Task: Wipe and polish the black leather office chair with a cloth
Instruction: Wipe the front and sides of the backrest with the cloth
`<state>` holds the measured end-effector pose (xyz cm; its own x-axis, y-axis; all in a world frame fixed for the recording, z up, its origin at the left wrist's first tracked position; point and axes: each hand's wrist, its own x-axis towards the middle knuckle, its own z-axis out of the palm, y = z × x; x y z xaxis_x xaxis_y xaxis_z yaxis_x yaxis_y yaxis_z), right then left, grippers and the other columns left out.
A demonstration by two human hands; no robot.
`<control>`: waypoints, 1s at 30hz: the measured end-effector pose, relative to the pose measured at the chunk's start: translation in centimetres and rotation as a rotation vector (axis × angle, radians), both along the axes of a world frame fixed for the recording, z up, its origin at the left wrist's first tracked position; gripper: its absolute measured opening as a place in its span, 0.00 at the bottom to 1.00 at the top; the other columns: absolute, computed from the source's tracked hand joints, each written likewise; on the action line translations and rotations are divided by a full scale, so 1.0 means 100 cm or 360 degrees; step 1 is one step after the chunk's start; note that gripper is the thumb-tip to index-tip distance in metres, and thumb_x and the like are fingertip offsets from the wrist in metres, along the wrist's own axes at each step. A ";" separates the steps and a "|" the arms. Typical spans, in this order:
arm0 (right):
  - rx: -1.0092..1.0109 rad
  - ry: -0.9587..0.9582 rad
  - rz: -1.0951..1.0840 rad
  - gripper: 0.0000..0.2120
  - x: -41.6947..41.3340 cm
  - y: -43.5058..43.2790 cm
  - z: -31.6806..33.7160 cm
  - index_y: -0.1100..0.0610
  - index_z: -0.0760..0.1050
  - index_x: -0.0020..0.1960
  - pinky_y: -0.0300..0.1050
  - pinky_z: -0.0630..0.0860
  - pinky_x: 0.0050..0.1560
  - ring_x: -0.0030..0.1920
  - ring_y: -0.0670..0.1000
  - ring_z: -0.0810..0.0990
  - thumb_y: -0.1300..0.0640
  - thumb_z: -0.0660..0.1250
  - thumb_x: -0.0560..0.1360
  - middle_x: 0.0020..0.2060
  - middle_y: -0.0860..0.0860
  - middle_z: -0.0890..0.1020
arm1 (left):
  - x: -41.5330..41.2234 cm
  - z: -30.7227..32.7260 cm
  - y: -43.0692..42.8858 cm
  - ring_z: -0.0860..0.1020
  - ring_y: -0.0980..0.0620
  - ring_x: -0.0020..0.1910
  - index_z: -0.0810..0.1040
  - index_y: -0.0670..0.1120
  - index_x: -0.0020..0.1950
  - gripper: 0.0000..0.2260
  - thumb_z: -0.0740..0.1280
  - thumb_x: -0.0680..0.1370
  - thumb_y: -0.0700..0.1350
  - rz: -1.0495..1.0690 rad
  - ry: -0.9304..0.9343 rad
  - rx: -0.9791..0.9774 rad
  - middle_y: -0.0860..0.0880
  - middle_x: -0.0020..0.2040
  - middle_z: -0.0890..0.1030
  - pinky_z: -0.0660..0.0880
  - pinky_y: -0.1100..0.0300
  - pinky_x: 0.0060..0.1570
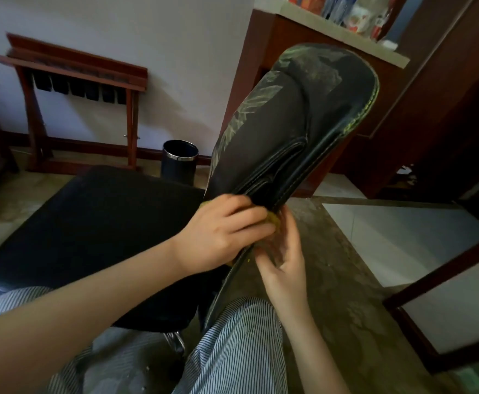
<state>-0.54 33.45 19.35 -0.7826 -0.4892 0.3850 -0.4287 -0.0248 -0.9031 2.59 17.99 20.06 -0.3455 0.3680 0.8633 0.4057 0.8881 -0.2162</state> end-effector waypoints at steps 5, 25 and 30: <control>0.0152 0.0012 -0.0121 0.35 0.004 0.002 -0.008 0.35 0.58 0.66 0.46 0.62 0.72 0.70 0.39 0.64 0.70 0.63 0.74 0.69 0.39 0.67 | 0.014 -0.037 -0.010 0.72 0.47 0.52 0.73 0.45 0.59 0.11 0.64 0.77 0.40 0.0007 -0.0228 -0.0165 0.48 0.57 0.71 0.71 0.56 0.49; -0.0045 -0.0332 -0.0019 0.33 0.007 -0.001 -0.020 0.39 0.63 0.63 0.38 0.71 0.62 0.63 0.38 0.72 0.76 0.57 0.75 0.60 0.36 0.74 | 0.015 -0.081 -0.007 0.73 0.47 0.49 0.76 0.46 0.58 0.09 0.59 0.80 0.41 0.0060 -0.0194 -0.0001 0.49 0.56 0.72 0.71 0.55 0.47; 0.0001 -0.0324 -0.0081 0.33 0.006 0.000 -0.022 0.37 0.63 0.62 0.44 0.69 0.66 0.63 0.37 0.72 0.74 0.58 0.75 0.59 0.34 0.73 | 0.018 -0.080 -0.009 0.73 0.48 0.50 0.75 0.46 0.58 0.10 0.57 0.81 0.41 0.0075 -0.0198 -0.0170 0.49 0.55 0.72 0.72 0.55 0.47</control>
<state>0.09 33.43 17.11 -0.8680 -0.4471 0.2162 -0.2383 -0.0069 -0.9712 4.38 17.08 12.04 -0.4665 0.4360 0.7696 0.3936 0.8815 -0.2608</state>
